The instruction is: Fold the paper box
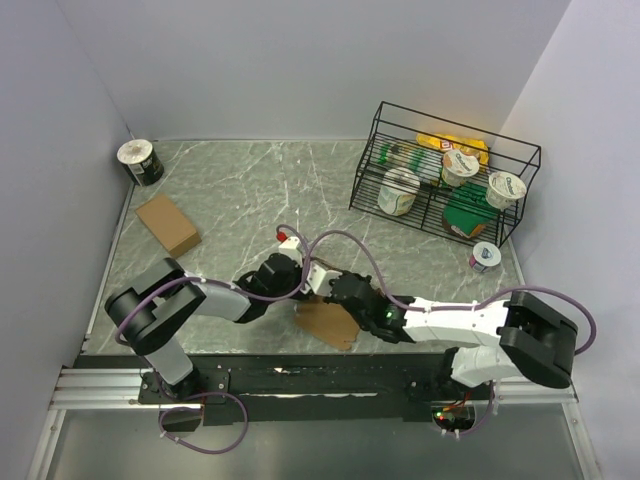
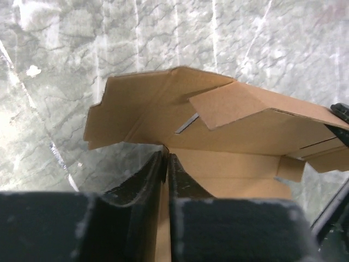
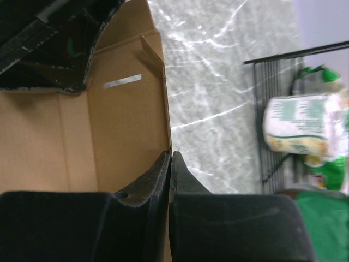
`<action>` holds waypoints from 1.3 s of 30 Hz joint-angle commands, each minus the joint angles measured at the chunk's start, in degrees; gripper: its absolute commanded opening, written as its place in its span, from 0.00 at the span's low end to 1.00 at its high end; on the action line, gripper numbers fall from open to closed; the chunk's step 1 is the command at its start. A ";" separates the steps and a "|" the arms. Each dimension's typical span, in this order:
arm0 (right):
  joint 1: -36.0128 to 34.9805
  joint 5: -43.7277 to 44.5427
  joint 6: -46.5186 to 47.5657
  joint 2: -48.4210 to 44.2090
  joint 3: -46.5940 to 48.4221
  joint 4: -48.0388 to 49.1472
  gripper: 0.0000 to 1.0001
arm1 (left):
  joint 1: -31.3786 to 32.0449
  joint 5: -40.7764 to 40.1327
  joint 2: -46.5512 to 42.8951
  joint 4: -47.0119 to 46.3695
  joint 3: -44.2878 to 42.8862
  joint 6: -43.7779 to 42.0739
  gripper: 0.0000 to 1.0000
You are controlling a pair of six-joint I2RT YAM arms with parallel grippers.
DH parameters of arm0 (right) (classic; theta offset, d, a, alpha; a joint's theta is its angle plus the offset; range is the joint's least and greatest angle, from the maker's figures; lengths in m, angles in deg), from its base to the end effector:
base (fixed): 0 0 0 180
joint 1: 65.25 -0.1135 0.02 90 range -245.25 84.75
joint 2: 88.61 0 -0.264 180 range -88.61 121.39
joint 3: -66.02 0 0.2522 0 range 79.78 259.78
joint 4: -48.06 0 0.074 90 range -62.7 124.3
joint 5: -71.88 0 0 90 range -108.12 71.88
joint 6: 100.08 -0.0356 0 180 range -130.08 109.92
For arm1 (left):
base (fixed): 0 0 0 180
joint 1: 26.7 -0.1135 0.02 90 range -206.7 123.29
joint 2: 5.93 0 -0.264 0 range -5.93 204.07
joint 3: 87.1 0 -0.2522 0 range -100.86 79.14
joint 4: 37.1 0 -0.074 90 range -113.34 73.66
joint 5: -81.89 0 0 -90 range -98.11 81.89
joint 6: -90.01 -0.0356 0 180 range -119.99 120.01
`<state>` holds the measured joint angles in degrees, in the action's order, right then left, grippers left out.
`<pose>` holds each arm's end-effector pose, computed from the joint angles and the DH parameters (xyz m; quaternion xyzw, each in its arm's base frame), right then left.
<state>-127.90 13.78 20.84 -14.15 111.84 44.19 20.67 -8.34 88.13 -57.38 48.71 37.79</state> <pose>0.1355 0.2210 0.1910 -0.5239 0.6736 -0.1054 0.5106 0.2009 -0.2181 0.1299 0.0712 0.8613 -0.3391 0.3716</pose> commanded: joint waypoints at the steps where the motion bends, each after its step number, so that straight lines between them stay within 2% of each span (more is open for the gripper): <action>1: -2.12 7.72 5.54 1.65 -0.15 9.17 0.00 | -0.70 5.15 -2.47 -6.47 0.02 2.12 0.18; 2: -2.12 8.61 6.69 2.18 -0.06 10.31 0.00 | -1.92 5.67 -2.91 -6.82 0.37 2.30 0.20; 6: -2.12 9.32 12.40 4.55 0.03 15.85 0.00 | -5.80 8.57 -6.25 -7.27 1.69 2.04 0.47; 12: -1.51 7.92 16.45 7.19 0.55 19.64 0.00 | -9.14 8.93 -14.95 -1.30 4.85 -1.21 0.72; 15: -0.81 7.56 18.38 8.16 0.12 22.27 0.00 | -11.25 8.14 -19.69 1.52 7.67 -1.83 0.79; 21: -0.28 6.25 20.06 8.69 -1.47 26.76 0.00 | -19.24 7.52 -25.94 2.58 9.52 -2.01 0.79; 25: -0.28 5.19 19.09 7.72 -2.26 26.41 0.00 | -25.56 8.49 -23.76 -0.58 6.28 -1.75 0.80; 29: -0.19 4.22 18.74 7.02 -2.52 25.97 0.00 | -29.18 13.57 -14.28 -3.92 -0.40 -3.50 0.80; 33: -0.01 3.78 18.13 7.28 -2.61 25.71 0.00 | -29.97 22.87 -0.06 -5.77 -10.23 -7.88 0.74; 36: 0.08 3.96 18.21 7.90 -2.52 25.97 0.00 | -29.45 26.59 5.76 -7.53 -13.06 -8.77 0.70; 39: 0.08 3.43 17.86 7.99 -2.52 25.88 0.00 | -28.13 28.18 7.54 -9.02 -13.43 -9.13 0.69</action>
<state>-128.19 17.87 39.53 -5.34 109.46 67.33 -8.95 13.15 93.83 -61.80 36.51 31.25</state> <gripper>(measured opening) 0.053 0.695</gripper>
